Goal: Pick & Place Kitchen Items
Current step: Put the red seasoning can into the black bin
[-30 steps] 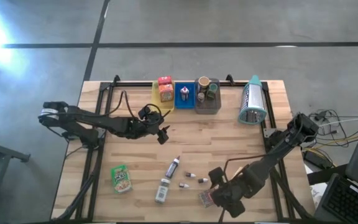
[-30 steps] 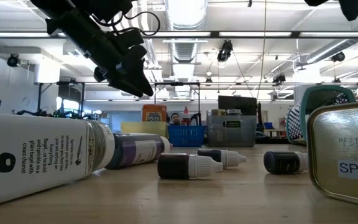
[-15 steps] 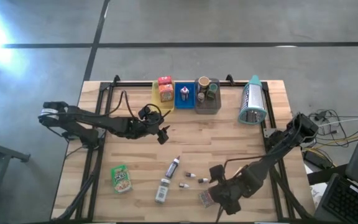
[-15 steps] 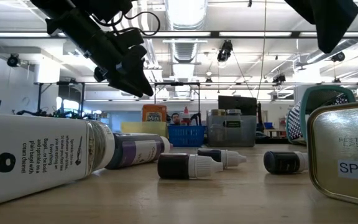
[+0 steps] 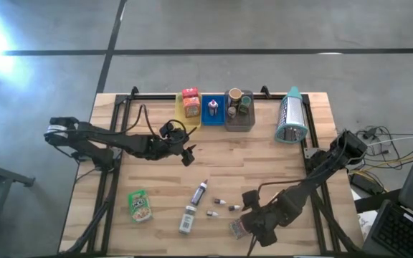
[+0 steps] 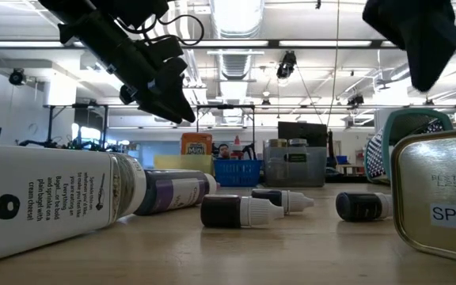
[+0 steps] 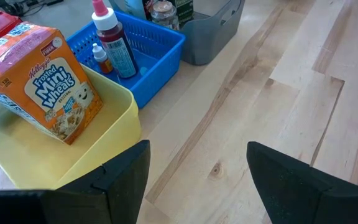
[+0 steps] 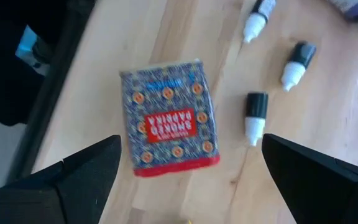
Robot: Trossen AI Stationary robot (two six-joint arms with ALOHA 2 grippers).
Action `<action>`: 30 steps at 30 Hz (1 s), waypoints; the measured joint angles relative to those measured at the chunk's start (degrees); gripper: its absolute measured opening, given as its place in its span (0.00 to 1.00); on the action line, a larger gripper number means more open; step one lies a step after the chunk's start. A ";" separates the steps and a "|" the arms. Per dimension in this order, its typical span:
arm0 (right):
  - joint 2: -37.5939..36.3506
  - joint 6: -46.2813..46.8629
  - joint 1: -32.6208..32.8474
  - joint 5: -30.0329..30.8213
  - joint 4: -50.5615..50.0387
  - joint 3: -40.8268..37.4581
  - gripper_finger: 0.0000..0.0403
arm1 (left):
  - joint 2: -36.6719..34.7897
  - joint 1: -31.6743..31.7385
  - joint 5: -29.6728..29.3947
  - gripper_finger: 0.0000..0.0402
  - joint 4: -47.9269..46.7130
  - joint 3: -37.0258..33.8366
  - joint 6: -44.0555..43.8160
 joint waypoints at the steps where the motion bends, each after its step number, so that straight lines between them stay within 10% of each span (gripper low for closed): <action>1: 0.00 0.02 0.16 0.02 -0.01 -0.47 0.95 | 0.00 0.00 0.01 0.68 0.02 0.00 0.00; 30: -17.59 -7.42 1.86 2.82 51.89 -40.28 0.95 | 0.00 0.00 0.00 0.68 0.00 0.00 0.00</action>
